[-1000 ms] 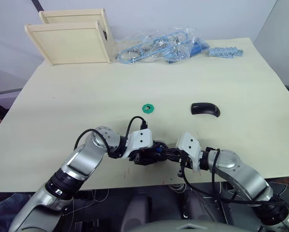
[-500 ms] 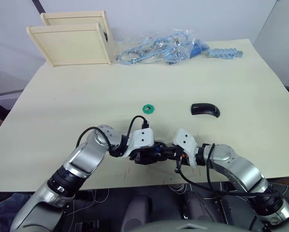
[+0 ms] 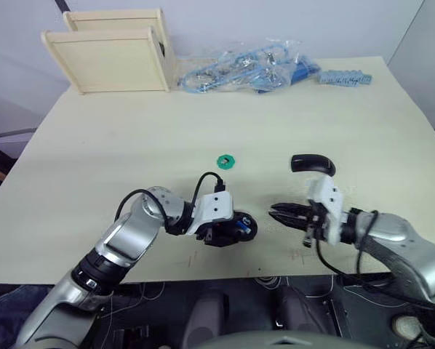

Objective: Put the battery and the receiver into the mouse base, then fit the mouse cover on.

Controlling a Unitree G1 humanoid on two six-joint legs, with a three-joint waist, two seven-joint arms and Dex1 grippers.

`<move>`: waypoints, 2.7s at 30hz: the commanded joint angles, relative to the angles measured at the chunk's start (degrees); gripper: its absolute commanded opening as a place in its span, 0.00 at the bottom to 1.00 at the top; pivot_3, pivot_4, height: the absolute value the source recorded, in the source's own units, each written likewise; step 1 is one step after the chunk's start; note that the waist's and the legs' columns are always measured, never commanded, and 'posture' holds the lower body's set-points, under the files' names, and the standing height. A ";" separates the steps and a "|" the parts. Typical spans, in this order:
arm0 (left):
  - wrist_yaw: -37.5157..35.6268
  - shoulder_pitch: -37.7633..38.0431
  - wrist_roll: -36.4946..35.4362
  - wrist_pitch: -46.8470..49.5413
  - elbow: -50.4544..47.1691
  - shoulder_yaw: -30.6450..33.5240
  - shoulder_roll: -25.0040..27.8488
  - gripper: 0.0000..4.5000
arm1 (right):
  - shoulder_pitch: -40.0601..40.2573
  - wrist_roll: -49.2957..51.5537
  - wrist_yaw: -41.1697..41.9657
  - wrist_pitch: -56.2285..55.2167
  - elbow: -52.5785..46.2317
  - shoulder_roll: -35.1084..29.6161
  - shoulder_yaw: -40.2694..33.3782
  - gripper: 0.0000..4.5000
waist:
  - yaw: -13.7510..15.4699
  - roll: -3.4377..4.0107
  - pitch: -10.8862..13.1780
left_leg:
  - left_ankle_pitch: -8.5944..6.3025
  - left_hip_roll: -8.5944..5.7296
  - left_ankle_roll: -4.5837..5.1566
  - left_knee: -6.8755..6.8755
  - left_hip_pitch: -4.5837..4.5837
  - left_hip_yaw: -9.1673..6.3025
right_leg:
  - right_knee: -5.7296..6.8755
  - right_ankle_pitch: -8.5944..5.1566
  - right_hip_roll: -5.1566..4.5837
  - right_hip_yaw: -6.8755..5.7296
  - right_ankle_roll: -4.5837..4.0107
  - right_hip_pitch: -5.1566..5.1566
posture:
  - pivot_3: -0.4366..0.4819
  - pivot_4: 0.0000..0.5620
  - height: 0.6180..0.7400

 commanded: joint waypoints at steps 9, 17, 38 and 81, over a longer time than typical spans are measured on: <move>0.32 -0.04 -0.59 -0.24 0.55 0.29 0.35 0.66 | 14.28 6.45 12.55 -10.17 -6.47 -10.42 -17.58 0.99 | 0.68 -0.09 0.16 | 0.00 0.01 0.00 0.00 0.01 0.06 | -0.02 -0.01 0.00 0.03 0.02 0.00 | 0.48 0.27 1.00; 1.11 -0.22 -1.28 1.57 -0.59 0.28 -0.12 0.66 | 19.98 8.93 16.06 -13.67 -6.06 -11.27 -22.70 0.99 | 0.75 -0.14 0.20 | 0.00 0.01 0.00 0.01 0.01 0.06 | -0.02 -0.01 0.00 0.03 0.01 0.01 | 0.48 0.27 1.00; 1.95 0.70 -5.50 2.21 -1.79 3.94 -0.45 0.99 | 19.46 7.36 16.37 -16.95 -2.29 -11.62 -21.85 1.00 | 0.86 -0.18 0.28 | 0.00 0.01 0.00 0.01 -0.01 0.05 | -0.04 -0.01 -0.01 0.02 0.01 0.01 | 0.48 0.27 1.00; 25.89 -4.49 -27.99 19.88 2.47 26.93 -2.08 0.87 | 22.59 4.01 -1.39 -23.90 -4.84 1.56 -21.73 1.00 | 0.60 -0.09 0.83 | -0.01 -0.02 -0.03 0.02 -0.02 0.05 | -0.03 -0.01 -0.07 0.08 0.04 -0.01 | 0.48 0.27 1.00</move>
